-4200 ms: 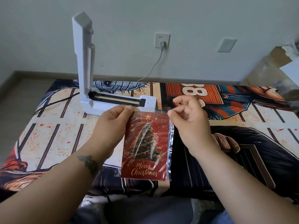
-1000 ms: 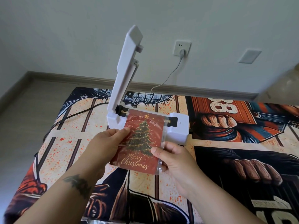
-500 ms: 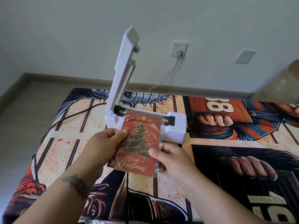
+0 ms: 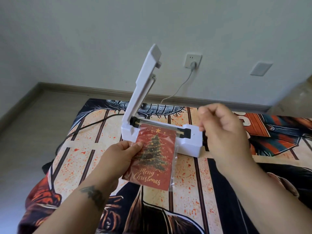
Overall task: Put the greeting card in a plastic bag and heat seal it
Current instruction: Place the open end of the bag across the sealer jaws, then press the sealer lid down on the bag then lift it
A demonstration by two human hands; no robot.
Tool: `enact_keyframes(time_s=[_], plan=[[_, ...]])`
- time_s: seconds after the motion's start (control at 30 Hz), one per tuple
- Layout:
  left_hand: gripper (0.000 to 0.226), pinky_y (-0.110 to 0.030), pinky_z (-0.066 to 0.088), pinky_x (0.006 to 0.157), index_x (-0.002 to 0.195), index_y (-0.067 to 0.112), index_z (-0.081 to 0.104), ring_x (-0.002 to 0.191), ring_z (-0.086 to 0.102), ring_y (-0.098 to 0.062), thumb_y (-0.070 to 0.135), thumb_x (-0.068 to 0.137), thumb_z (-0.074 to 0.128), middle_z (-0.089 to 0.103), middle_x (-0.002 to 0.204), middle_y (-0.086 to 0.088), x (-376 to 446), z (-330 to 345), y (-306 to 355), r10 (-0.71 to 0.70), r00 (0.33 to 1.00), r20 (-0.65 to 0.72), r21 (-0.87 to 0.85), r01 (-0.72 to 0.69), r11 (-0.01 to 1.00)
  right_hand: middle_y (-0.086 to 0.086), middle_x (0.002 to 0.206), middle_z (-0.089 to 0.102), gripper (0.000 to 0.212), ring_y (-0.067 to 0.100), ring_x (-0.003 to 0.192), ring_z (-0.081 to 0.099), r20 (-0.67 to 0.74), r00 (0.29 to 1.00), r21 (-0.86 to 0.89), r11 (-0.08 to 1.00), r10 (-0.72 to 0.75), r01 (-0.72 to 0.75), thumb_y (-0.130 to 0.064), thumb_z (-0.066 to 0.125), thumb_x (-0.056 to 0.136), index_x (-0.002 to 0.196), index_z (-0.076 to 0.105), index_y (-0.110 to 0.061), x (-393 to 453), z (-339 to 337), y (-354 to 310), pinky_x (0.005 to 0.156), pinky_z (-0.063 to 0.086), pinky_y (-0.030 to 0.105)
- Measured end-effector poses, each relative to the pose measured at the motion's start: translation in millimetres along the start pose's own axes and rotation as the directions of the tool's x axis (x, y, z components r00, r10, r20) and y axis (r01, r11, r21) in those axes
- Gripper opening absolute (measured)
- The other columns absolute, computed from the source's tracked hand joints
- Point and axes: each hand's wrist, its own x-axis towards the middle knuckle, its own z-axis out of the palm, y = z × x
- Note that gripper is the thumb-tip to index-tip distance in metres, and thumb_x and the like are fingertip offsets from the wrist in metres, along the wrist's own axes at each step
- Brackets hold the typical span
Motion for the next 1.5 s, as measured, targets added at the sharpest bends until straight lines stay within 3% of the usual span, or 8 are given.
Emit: enact_keyframes(time_s=[0.2, 0.5, 0.63, 0.77, 1.07, 1.27, 1.43, 1.5], plan=[[0.023, -0.024, 0.049, 0.038, 0.085, 0.005, 0.068, 0.049, 0.070, -0.023, 0.027, 0.089, 0.068, 0.075, 0.065, -0.010, -2, 0, 1, -0.006, 1.000, 0.018, -0.026, 0.006, 1.000, -0.001, 0.091, 0.062, 0.010, 0.000, 0.082, 0.052, 0.112, 0.920, -0.147, 0.910, -0.375, 0.388, -0.017, 0.054, 0.090, 0.094, 0.062, -0.012, 50, 14, -66, 0.075, 0.037, 0.007], [0.025, -0.024, 0.052, 0.039, 0.088, 0.004, 0.069, 0.052, 0.073, -0.024, 0.030, 0.089, 0.067, 0.077, 0.068, -0.011, -4, -1, 3, -0.027, 0.999, 0.018, -0.014, 0.028, 1.000, -0.005, 0.142, 0.046, 0.040, 0.009, 0.131, 0.039, 0.432, 0.831, -0.269, 0.829, -0.351, 0.490, -0.024, 0.049, 0.096, 0.137, 0.046, -0.026, 70, 34, -83, 0.105, 0.030, 0.020], [0.025, -0.022, 0.050, 0.039, 0.086, 0.007, 0.069, 0.054, 0.074, -0.024, 0.032, 0.089, 0.067, 0.078, 0.067, -0.009, -4, -2, 4, -0.022, 0.999, 0.023, 0.003, 0.022, 1.000, -0.009, 0.137, 0.050, 0.042, 0.005, 0.126, 0.041, 0.453, 0.829, -0.241, 0.849, -0.329, 0.469, -0.026, 0.049, 0.096, 0.138, 0.045, -0.026, 69, 37, -79, 0.101, 0.029, 0.015], [0.027, -0.024, 0.052, 0.042, 0.087, 0.006, 0.070, 0.055, 0.074, -0.025, 0.032, 0.089, 0.067, 0.078, 0.069, -0.011, -4, -2, 3, -0.021, 1.000, 0.019, 0.014, 0.020, 1.000, -0.017, 0.114, 0.056, 0.039, 0.002, 0.113, 0.047, 0.409, 0.844, -0.210, 0.864, -0.348, 0.458, -0.030, 0.052, 0.095, 0.133, 0.049, -0.025, 65, 35, -71, 0.090, 0.031, 0.008], [0.024, -0.024, 0.051, 0.041, 0.081, 0.009, 0.072, 0.056, 0.074, -0.026, 0.031, 0.089, 0.067, 0.078, 0.069, -0.011, -5, -2, 4, -0.014, 1.000, 0.007, 0.029, 0.014, 0.999, -0.016, 0.081, 0.061, 0.022, -0.006, 0.082, 0.055, 0.163, 0.917, -0.196, 0.899, -0.364, 0.391, -0.041, 0.053, 0.090, 0.095, 0.060, -0.020, 57, 23, -46, 0.072, 0.040, 0.012], [0.023, -0.024, 0.052, 0.041, 0.083, 0.010, 0.072, 0.059, 0.075, -0.028, 0.031, 0.089, 0.067, 0.078, 0.070, -0.011, -5, -2, 4, -0.015, 1.000, 0.003, 0.041, 0.014, 0.999, -0.007, 0.075, 0.059, 0.025, 0.010, 0.075, 0.054, 0.103, 0.946, -0.249, 0.913, -0.307, 0.323, -0.044, 0.055, 0.089, 0.087, 0.056, -0.020, 51, 18, -34, 0.064, 0.040, 0.020], [0.023, -0.024, 0.052, 0.040, 0.084, 0.009, 0.072, 0.059, 0.075, -0.030, 0.032, 0.088, 0.068, 0.078, 0.071, -0.012, -5, -2, 4, -0.014, 1.000, -0.001, 0.042, 0.014, 0.999, 0.000, 0.068, 0.060, 0.027, 0.011, 0.066, 0.052, 0.059, 0.976, -0.315, 0.924, -0.208, 0.216, -0.050, 0.055, 0.086, 0.081, 0.055, -0.023, 48, 15, -23, 0.057, 0.043, 0.033], [0.023, -0.024, 0.051, 0.040, 0.083, 0.009, 0.072, 0.058, 0.075, -0.030, 0.031, 0.088, 0.068, 0.078, 0.070, -0.012, -5, -2, 4, -0.010, 1.000, -0.002, 0.038, 0.010, 0.999, -0.006, 0.063, 0.054, 0.026, 0.007, 0.061, 0.048, 0.059, 0.983, -0.352, 0.918, -0.171, 0.181, -0.049, 0.055, 0.085, 0.079, 0.054, -0.024, 48, 13, -17, 0.049, 0.037, 0.028]])
